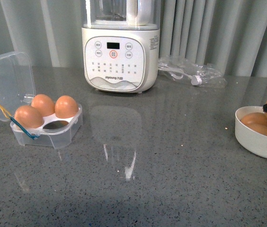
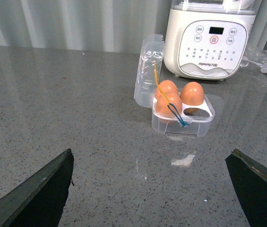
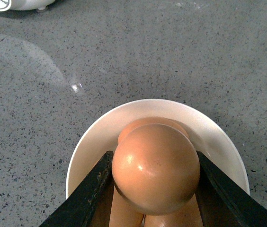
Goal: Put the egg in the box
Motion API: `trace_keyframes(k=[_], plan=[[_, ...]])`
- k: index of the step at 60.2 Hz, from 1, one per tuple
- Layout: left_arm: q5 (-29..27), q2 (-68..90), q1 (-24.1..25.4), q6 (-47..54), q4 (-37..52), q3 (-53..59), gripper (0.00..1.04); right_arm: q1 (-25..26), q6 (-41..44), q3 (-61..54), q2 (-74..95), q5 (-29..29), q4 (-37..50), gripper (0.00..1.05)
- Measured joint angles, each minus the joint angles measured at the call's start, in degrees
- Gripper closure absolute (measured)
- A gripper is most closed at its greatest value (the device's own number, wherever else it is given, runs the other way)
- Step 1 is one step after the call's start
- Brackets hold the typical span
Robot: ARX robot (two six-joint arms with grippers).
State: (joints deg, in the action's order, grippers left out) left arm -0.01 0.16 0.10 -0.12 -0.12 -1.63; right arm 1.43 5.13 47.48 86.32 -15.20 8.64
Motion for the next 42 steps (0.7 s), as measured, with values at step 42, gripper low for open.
trace_keyframes(k=[42], plan=[[0.0, 0.0, 0.0, 0.0, 0.0, 0.0, 0.07, -24.9, 2.7, 8.5, 1.9, -4.2, 9.4, 0.63]])
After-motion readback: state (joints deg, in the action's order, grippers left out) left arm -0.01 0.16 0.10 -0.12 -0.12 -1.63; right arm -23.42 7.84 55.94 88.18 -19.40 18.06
